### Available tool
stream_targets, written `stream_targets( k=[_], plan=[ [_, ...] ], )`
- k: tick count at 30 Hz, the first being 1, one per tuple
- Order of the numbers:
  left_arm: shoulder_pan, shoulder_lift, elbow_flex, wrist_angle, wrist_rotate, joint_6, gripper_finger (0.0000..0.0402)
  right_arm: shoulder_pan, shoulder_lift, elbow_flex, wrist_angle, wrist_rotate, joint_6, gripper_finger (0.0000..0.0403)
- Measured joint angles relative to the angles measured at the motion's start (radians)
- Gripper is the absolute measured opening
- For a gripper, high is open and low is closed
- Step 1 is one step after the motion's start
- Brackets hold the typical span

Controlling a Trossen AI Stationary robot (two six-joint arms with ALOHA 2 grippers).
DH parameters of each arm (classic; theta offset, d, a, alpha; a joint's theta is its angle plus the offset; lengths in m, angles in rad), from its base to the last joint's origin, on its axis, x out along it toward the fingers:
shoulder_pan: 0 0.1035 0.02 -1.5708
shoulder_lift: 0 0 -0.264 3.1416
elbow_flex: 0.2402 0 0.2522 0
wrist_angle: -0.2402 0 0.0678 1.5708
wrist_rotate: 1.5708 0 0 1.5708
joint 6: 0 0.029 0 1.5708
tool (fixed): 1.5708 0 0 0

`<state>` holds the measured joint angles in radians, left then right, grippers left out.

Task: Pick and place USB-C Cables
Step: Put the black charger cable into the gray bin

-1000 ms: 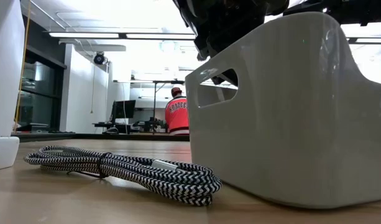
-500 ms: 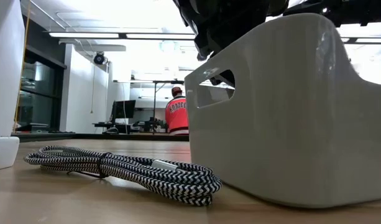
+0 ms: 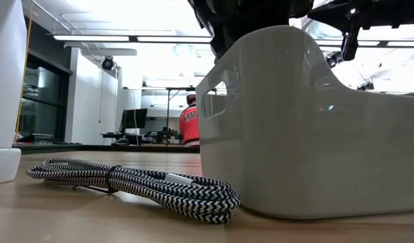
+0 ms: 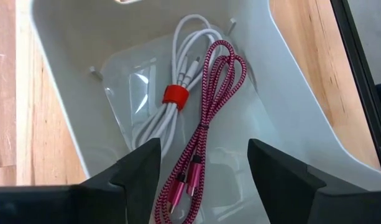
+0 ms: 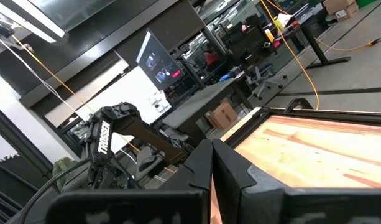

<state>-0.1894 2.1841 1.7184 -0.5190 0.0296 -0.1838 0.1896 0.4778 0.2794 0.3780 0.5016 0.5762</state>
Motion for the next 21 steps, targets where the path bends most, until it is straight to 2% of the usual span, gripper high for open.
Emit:
stream_targets(
  k=[13,18,21],
  plan=[
    [0.012,-0.015,0.000,-0.013,0.004,0.000,0.0223,0.000,0.000,0.000,0.000,0.000,0.000,0.0000],
    [0.038,-0.066,0.001,-0.017,0.016,-0.023,0.0223,0.000,0.000,0.000,0.000,0.000,0.000,0.0000],
    [0.064,-0.140,0.001,-0.015,0.020,-0.032,0.0223,0.000,0.000,0.000,0.000,0.000,0.000,0.0000]
  ],
)
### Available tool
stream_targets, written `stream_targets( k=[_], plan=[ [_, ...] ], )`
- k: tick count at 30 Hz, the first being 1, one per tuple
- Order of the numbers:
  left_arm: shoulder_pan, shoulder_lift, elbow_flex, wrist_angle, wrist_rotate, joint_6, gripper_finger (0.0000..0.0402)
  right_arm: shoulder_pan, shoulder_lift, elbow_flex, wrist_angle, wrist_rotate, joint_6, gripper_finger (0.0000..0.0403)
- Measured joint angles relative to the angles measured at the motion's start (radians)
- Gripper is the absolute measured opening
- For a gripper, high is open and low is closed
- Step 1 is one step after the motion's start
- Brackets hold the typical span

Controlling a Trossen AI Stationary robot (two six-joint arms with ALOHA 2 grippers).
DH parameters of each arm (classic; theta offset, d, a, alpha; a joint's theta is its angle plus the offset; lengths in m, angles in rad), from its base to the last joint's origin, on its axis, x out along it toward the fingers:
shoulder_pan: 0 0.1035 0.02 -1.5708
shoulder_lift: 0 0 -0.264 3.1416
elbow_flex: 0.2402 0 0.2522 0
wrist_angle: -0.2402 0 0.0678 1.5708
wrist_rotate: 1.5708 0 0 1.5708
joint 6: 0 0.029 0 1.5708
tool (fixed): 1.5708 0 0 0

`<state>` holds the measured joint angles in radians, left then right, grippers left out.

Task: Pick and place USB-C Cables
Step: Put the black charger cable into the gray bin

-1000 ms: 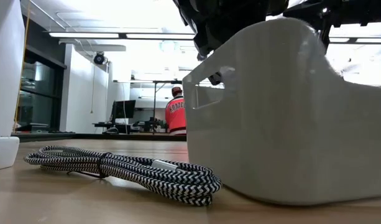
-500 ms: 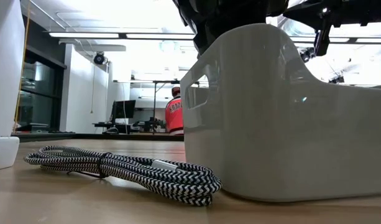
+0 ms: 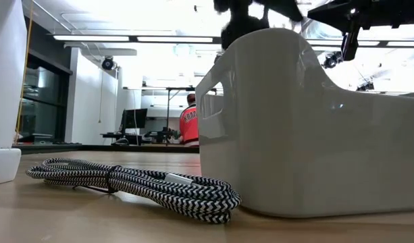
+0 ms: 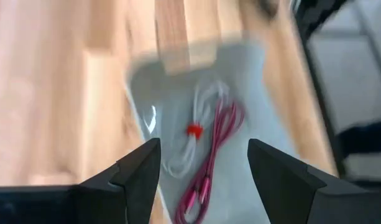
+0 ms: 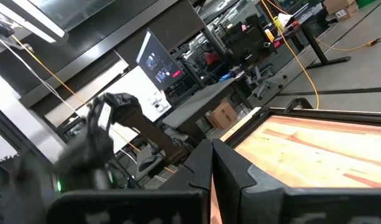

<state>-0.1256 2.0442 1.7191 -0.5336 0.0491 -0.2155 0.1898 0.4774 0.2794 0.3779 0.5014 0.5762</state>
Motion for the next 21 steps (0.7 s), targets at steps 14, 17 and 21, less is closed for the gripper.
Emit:
stream_targets(
  k=[14,17,21],
  plan=[
    [0.179,-0.464,-0.043,0.153,-0.058,0.006,0.0223,0.000,0.000,0.000,-0.011,-0.090,-0.056,0.0000],
    [0.212,-0.579,-0.127,0.246,-0.077,-0.011,0.0223,0.000,0.000,0.000,-0.011,-0.090,-0.058,0.0000],
    [0.231,-0.734,-0.308,0.407,-0.085,-0.058,0.0223,0.000,0.000,0.000,-0.017,-0.090,-0.059,0.0000]
  ],
)
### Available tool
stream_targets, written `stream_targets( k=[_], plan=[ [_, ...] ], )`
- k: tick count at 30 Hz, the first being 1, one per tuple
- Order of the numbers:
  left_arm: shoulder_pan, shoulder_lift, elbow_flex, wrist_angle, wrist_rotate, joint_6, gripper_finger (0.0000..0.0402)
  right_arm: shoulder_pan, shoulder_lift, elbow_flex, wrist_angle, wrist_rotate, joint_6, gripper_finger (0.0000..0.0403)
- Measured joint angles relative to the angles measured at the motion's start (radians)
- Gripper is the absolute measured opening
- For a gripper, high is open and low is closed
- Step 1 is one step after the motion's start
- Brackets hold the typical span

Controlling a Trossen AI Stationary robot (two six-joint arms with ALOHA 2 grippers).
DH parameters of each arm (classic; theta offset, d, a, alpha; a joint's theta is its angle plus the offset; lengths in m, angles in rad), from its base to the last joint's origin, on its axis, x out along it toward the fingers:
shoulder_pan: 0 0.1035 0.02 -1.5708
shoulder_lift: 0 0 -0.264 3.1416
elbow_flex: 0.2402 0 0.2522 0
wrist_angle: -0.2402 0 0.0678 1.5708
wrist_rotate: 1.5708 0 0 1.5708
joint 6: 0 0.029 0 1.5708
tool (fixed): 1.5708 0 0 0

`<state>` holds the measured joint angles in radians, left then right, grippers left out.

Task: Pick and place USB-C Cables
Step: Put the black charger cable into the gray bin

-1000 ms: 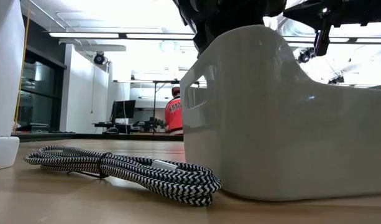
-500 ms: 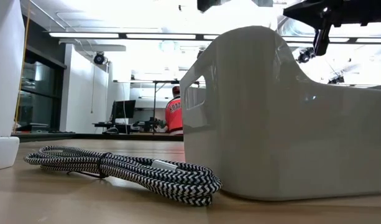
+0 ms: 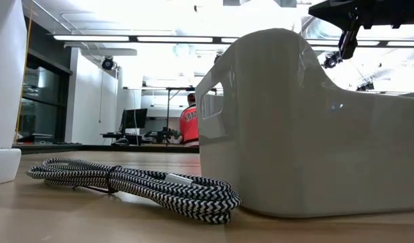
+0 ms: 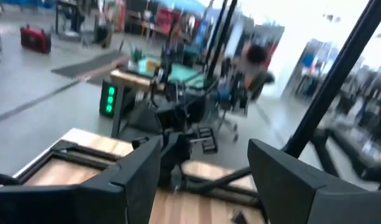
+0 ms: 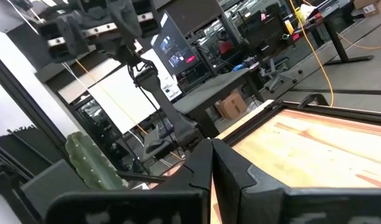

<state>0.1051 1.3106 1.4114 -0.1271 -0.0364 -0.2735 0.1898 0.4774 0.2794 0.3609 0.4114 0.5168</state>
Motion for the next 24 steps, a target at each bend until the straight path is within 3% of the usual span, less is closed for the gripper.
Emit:
stream_targets(
  k=[6,11,15,24],
  plan=[
    [-0.011,-0.194,-0.297,0.272,-0.002,-0.063,0.0223,0.000,0.000,0.000,-0.005,-0.001,-0.001,0.0000],
    [-0.015,-0.282,-0.469,0.465,-0.002,-0.102,0.0223,0.000,0.000,0.000,-0.005,-0.001,-0.002,0.0000],
    [-0.011,-0.315,-0.539,0.538,-0.002,-0.133,0.0223,0.000,0.000,0.000,0.000,-0.027,-0.078,0.0000],
    [-0.007,-0.315,-0.566,0.505,-0.010,-0.110,0.0223,0.000,0.000,0.000,0.029,-0.266,-0.297,0.0000]
  ],
)
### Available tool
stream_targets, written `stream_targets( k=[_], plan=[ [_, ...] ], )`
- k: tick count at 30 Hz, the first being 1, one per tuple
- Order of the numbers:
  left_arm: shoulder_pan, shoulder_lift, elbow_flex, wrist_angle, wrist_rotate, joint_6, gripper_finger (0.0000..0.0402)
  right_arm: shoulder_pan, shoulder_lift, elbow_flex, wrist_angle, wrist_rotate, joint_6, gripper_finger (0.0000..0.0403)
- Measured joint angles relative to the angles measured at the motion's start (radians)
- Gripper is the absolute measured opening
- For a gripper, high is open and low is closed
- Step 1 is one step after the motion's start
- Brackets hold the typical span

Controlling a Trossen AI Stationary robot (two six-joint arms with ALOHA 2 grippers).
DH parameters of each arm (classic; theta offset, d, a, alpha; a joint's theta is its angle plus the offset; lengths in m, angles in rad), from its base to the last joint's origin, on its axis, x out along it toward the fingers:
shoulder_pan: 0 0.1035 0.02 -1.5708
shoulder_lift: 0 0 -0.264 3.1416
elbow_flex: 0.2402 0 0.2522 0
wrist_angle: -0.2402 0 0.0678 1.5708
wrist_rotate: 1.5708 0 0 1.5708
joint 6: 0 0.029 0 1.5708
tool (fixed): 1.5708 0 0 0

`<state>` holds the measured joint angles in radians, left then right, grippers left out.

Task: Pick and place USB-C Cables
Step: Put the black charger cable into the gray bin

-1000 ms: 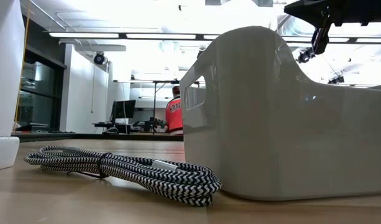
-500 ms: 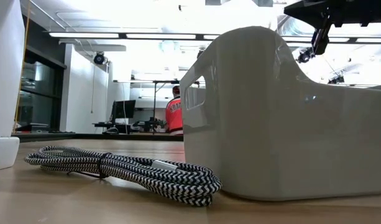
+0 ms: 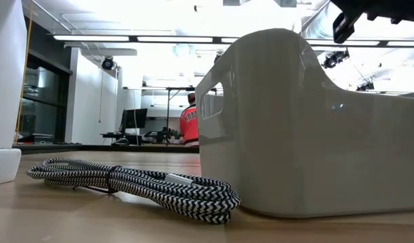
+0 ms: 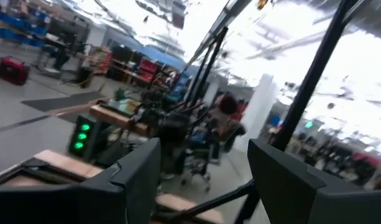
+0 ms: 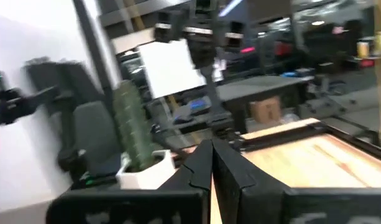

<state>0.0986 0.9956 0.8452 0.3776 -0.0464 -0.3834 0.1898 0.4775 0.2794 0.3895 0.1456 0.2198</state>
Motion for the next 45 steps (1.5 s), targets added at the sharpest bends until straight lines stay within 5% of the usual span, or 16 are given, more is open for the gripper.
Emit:
stream_targets(
  k=[9,24,30,37,45],
  plan=[
    [-0.001,0.005,0.000,-0.144,-0.141,0.110,0.0223,0.000,0.000,0.000,0.052,0.004,0.015,0.0000],
    [-0.001,0.005,0.000,-0.165,-0.124,0.240,0.0215,0.000,0.000,0.000,0.064,0.004,-0.020,0.0000],
    [-0.001,0.005,0.000,-0.169,-0.122,0.260,0.0152,0.000,0.000,0.000,0.064,0.004,-0.019,0.0000],
    [-0.001,0.005,0.000,-0.171,-0.050,0.350,0.0012,0.000,0.000,0.000,0.065,0.004,-0.016,0.0000],
    [-0.001,0.005,0.000,-0.167,-0.041,0.338,0.0003,0.000,0.000,0.000,0.065,0.004,-0.012,0.0000]
  ],
)
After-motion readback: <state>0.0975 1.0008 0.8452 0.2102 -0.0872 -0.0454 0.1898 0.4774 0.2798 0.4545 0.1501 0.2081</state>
